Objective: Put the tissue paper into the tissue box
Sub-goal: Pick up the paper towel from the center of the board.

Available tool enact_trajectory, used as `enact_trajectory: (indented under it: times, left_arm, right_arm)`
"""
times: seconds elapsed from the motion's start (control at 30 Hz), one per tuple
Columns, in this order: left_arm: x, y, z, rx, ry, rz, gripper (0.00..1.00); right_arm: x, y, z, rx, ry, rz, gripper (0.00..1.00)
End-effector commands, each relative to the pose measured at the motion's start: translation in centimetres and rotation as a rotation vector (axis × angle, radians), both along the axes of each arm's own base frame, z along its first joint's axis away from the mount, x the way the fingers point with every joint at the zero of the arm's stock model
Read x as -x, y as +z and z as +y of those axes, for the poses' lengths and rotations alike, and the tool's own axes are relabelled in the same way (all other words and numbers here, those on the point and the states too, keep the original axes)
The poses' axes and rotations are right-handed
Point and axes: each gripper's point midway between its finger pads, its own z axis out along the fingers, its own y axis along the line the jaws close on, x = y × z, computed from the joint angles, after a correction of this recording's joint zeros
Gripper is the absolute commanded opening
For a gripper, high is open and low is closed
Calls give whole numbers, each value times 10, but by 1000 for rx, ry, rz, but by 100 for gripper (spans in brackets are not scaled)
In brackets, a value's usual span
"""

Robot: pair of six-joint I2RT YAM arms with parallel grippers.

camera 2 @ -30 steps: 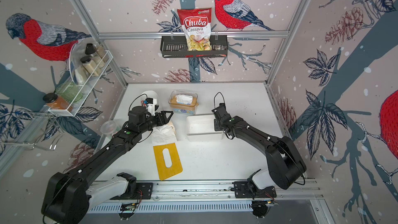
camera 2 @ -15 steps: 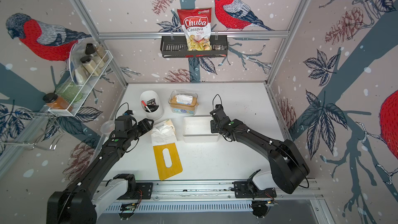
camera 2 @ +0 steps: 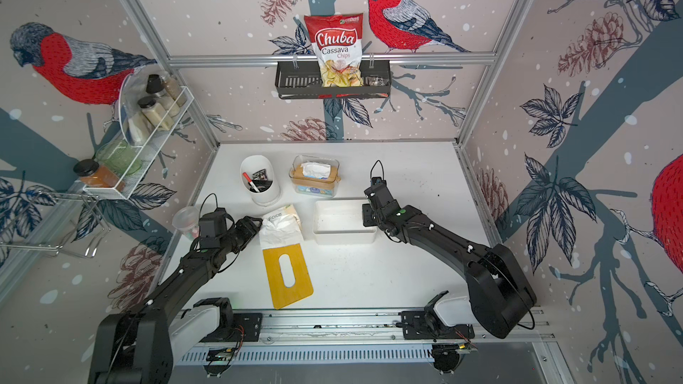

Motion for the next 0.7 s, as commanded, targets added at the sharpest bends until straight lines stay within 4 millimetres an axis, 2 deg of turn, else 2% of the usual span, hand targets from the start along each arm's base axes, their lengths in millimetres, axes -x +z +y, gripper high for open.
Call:
enact_trajectory:
  times: [0.0, 0.27, 0.4, 0.67]
  left_arm:
    - [-19, 19, -8, 57, -29, -113, 63]
    - [-29, 10, -7, 68, -21, -142, 48]
    - [-29, -1, -11, 93, -34, -128, 39]
    - [-29, -7, -13, 96, -43, -133, 16]
  right_arm:
    - [-2, 5, 4, -18, 16, -23, 49]
    - [-3, 4, 9, -26, 32, -11, 49]
    - [-4, 3, 12, -24, 39, -5, 49]
    - [-5, 2, 12, -21, 41, 2, 48]
